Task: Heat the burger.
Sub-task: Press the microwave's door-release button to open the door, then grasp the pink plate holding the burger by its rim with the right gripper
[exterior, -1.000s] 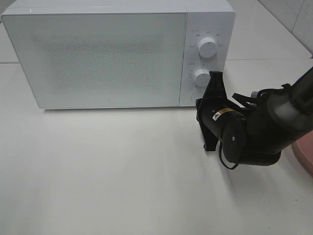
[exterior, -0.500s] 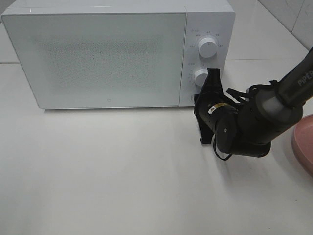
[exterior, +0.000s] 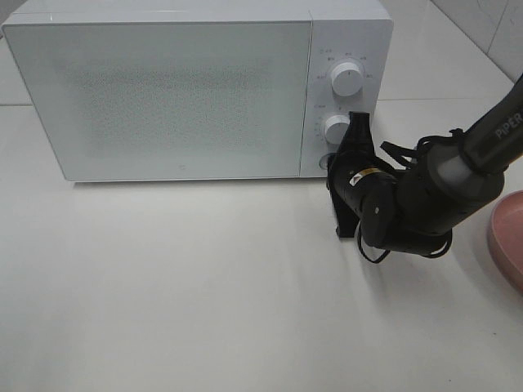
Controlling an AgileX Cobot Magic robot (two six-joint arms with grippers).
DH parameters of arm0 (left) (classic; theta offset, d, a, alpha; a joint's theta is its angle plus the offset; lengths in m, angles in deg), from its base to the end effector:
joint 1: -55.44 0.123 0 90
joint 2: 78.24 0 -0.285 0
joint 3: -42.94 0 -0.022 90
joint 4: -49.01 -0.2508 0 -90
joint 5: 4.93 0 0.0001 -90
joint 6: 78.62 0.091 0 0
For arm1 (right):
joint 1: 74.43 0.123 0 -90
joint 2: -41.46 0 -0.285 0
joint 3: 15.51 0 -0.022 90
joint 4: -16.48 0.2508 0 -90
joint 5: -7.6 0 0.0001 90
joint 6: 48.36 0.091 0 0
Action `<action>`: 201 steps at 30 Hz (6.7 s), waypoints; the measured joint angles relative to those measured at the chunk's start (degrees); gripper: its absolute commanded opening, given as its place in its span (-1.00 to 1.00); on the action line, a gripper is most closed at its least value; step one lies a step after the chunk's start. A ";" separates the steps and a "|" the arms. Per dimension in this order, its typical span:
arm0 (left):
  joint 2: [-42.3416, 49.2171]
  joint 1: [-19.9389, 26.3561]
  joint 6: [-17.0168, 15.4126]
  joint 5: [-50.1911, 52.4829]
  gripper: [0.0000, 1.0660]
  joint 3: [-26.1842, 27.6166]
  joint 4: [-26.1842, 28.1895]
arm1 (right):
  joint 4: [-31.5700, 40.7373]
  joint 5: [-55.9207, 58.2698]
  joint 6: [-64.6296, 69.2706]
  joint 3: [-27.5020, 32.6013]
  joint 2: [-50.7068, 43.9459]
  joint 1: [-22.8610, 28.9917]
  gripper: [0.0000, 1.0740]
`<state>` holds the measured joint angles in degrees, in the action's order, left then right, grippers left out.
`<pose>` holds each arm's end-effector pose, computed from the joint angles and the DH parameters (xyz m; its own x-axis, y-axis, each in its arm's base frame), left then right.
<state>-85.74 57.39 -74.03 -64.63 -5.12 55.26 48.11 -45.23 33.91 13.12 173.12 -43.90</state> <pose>-0.0059 -0.0088 0.2816 -0.4227 0.0104 -0.9062 0.0617 0.9979 -0.0173 0.3392 0.1559 0.0762 -0.0538 0.9972 0.0510 0.3425 -0.0296 0.9391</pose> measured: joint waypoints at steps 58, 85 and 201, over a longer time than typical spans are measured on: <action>0.00 0.00 0.00 0.00 0.83 0.00 0.00 | 13.12 1.38 -9.68 -7.51 3.44 2.58 -1.00; 0.00 0.00 0.00 0.00 0.83 0.00 0.00 | 17.42 5.67 -10.08 -7.91 1.89 3.15 -1.00; 0.00 0.00 0.00 0.00 0.83 0.00 0.00 | -44.23 88.81 -77.52 -0.63 -30.42 -26.59 0.48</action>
<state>-85.74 57.39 -74.03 -64.63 -5.12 55.26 3.88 43.58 -43.61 12.49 142.69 -70.48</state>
